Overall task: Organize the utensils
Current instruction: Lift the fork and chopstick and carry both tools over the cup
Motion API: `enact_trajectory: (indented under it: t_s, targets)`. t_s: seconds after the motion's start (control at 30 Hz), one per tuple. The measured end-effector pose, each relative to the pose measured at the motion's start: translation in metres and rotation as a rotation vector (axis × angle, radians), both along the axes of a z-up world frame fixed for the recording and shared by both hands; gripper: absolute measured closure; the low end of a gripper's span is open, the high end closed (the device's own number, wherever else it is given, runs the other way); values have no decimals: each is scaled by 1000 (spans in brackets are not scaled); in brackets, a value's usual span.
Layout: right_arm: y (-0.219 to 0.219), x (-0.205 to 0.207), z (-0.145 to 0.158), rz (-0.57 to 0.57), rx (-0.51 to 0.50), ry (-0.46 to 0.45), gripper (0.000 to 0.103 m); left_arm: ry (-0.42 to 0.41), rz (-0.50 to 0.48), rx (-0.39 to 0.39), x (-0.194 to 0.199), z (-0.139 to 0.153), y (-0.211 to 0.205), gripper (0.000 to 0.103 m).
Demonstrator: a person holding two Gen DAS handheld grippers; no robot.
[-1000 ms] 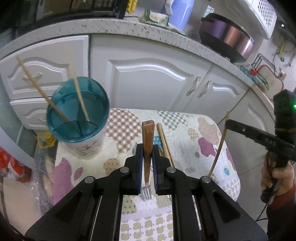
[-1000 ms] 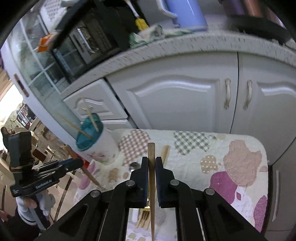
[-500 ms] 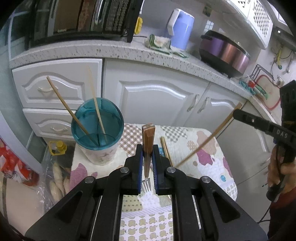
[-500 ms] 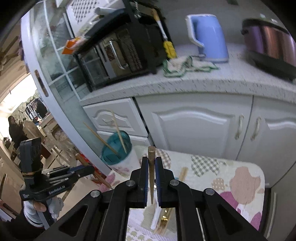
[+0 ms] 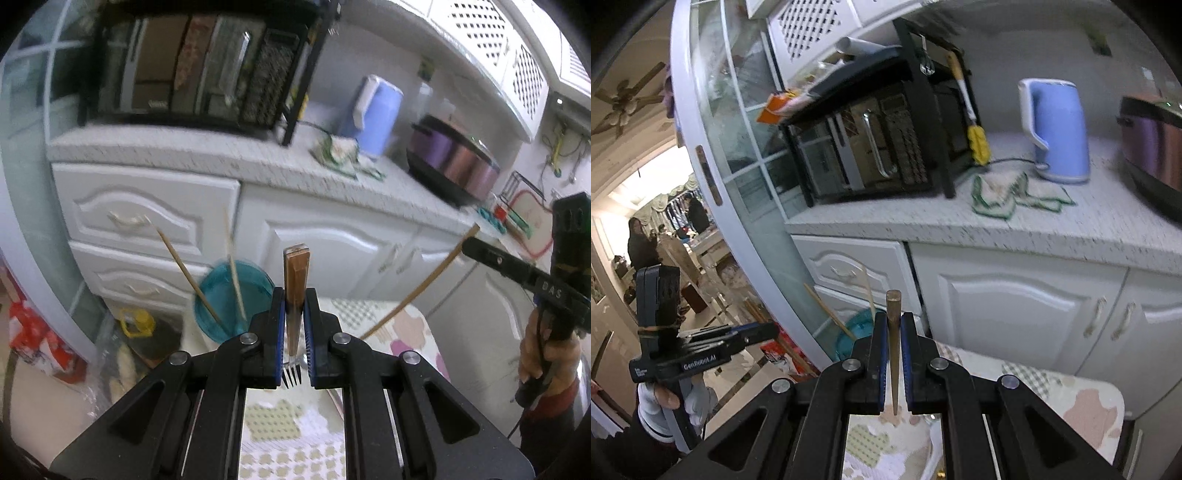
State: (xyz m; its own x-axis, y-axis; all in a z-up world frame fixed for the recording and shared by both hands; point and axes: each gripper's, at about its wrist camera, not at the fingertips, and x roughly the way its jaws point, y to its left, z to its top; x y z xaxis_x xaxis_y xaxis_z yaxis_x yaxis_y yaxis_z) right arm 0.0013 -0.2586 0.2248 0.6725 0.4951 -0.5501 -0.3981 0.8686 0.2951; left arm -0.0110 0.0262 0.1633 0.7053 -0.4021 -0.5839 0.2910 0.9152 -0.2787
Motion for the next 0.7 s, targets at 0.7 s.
enact_trajectory:
  t_s: [0.7]
  targets:
    - [67, 104, -5, 31, -4, -3, 97, -36, 185, 67, 102, -9, 19, 95]
